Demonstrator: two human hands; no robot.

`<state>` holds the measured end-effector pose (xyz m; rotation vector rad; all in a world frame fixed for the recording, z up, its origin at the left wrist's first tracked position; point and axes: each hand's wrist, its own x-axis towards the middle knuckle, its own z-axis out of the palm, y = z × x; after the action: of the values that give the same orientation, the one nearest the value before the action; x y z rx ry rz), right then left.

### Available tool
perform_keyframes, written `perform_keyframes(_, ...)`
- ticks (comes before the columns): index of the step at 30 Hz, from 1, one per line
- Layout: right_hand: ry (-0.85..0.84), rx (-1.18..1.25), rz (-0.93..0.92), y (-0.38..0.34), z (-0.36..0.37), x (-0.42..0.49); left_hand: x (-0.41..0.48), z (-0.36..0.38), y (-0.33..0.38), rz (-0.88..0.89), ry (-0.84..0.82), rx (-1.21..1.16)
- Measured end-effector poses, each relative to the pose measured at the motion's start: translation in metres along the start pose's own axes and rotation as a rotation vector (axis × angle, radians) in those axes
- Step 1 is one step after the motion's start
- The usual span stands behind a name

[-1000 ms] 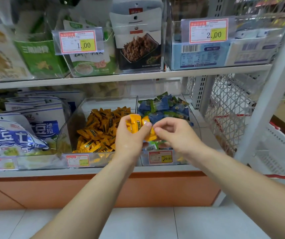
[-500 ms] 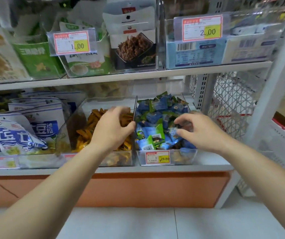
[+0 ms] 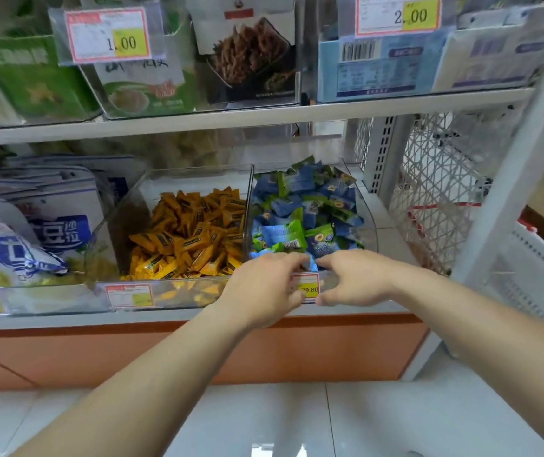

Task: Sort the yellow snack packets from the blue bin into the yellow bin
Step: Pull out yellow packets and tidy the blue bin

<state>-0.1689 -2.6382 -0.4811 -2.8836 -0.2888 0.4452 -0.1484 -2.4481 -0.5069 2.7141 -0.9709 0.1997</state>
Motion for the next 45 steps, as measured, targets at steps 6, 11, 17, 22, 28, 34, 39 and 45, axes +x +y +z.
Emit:
perform_keyframes(6,0.006,0.031,0.074,-0.005,0.002,0.005,0.006,-0.003,0.001,-0.087,-0.036,-0.064)
perform_keyframes(11,-0.064,0.078,0.097,-0.005,0.000,0.007,0.009,-0.003,0.001,-0.093,-0.039,-0.085)
perform_keyframes(17,0.277,0.262,-0.063,0.005,0.005,-0.003,0.008,0.002,-0.002,-0.113,-0.127,-0.157)
perform_keyframes(22,0.510,0.524,-0.138,0.008,-0.010,-0.016,0.007,0.001,0.004,-0.122,-0.041,-0.350)
perform_keyframes(28,0.599,0.788,-0.055,-0.010,-0.010,-0.011,0.003,-0.021,-0.001,-0.182,0.263,-0.524)
perform_keyframes(34,0.225,0.383,-0.135,-0.018,0.006,0.000,-0.018,-0.045,-0.035,-0.335,0.340,-0.392)
perform_keyframes(39,0.118,0.042,-0.118,-0.023,0.010,0.005,-0.028,-0.043,-0.041,-0.349,0.270,-0.518)
perform_keyframes(45,0.150,-0.001,-0.053,-0.035,0.010,0.018,-0.030,-0.044,-0.040,-0.380,0.243,-0.592)
